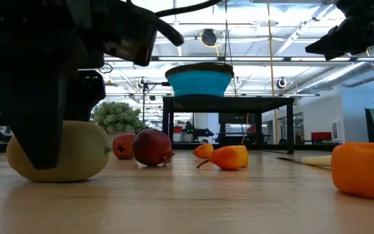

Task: Pick & Place Fruit
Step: Put the brown kiwi into the blue strainer bowl on the shelf

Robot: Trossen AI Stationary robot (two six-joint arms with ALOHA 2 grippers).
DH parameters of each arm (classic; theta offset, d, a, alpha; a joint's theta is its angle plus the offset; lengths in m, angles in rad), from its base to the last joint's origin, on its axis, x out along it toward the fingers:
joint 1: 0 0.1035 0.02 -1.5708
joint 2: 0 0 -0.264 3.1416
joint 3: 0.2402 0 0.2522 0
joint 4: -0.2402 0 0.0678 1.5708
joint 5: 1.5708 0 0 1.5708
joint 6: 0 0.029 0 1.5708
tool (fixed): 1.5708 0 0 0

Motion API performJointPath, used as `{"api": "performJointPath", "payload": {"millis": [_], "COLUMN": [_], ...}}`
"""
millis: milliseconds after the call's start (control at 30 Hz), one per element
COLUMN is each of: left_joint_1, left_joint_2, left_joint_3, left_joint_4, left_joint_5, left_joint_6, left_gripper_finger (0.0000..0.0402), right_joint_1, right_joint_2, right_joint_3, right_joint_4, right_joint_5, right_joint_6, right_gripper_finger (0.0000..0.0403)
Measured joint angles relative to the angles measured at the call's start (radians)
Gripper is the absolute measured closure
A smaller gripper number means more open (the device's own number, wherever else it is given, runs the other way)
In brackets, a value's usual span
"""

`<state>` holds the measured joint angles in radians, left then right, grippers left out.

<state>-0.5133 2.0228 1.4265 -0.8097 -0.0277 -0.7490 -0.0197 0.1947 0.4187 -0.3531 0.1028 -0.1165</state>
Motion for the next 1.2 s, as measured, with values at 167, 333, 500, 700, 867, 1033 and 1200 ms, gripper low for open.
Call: {"api": "performJointPath", "payload": {"millis": [167,333,500,700,867,1033,1200], "left_joint_1": [0.001,0.003,0.011,0.044,0.080,0.126,0.172], "left_joint_2": [0.000,0.000,-0.001,-0.007,-0.057,-0.150,-0.274], "left_joint_3": [0.000,0.000,0.001,0.002,0.001,0.001,0.001], "left_joint_4": [0.000,0.000,0.000,-0.015,-0.046,-0.059,-0.053], "left_joint_5": [0.000,0.001,0.030,0.118,0.135,0.110,-0.011], "left_joint_6": [0.019,0.018,0.019,0.021,0.036,0.071,0.078], "left_gripper_finger": [0.0081,0.0136,0.0193,0.0208,0.0188,0.0198,0.0206], "right_joint_1": [0.000,0.000,0.000,0.000,0.000,0.000,0.000], "right_joint_2": [0.000,0.000,0.000,0.000,0.000,0.000,0.000], "right_joint_3": [0.000,0.000,0.000,0.000,0.000,0.000,0.000], "right_joint_4": [0.000,0.000,0.000,0.000,0.001,0.000,0.001], "right_joint_5": [0.000,0.000,0.000,0.000,0.000,0.000,0.000], "right_joint_6": [0.000,0.000,0.000,0.000,0.000,0.000,0.000], "right_gripper_finger": [0.0403,0.0403,0.0403,0.0403,0.0403,0.0403,0.0403]}}
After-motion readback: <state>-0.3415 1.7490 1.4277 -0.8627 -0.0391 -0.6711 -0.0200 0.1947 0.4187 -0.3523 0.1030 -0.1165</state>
